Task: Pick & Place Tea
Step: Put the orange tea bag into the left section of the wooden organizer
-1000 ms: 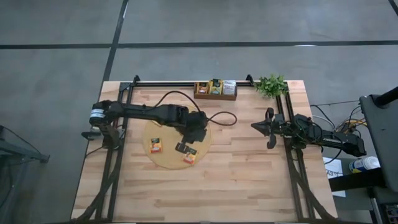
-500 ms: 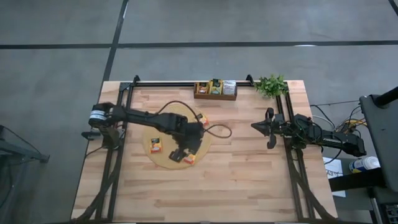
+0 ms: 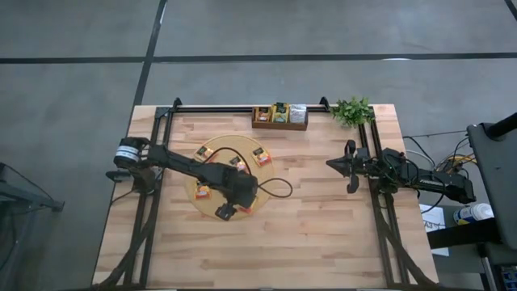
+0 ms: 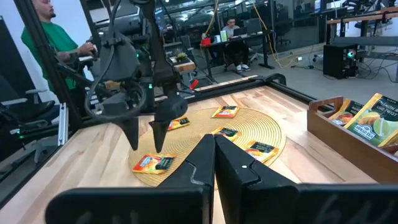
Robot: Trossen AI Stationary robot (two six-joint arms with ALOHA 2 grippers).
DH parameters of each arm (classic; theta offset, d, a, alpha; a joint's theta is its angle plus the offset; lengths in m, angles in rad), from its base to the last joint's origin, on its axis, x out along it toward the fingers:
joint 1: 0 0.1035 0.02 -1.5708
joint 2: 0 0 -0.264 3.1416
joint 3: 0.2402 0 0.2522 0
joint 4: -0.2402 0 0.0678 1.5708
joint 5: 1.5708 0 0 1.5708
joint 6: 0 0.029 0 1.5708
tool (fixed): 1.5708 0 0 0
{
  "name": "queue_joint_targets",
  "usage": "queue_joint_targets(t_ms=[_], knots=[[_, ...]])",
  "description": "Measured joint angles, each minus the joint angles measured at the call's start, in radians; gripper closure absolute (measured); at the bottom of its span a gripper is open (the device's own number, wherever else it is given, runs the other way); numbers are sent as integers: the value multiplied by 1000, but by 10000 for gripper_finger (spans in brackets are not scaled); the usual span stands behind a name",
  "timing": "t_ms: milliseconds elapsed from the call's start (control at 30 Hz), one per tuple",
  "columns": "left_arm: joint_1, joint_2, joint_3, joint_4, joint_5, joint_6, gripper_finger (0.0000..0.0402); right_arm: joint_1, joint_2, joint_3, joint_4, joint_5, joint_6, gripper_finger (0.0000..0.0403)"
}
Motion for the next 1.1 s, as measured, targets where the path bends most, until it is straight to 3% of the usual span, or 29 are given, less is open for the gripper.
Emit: queue_joint_targets(t_ms=[633, 833, 1100], knots=[[1, 71, -30, 109, -4, -1, 120, 0, 0, 0, 0, 0, 0, 394], [1, 74, -6, 89, -5, 1, 162, 0, 0, 0, 0, 0, 0, 394], [1, 75, -1, 69, -37, 5, 251, 0, 0, 0, 0, 0, 0, 394]])
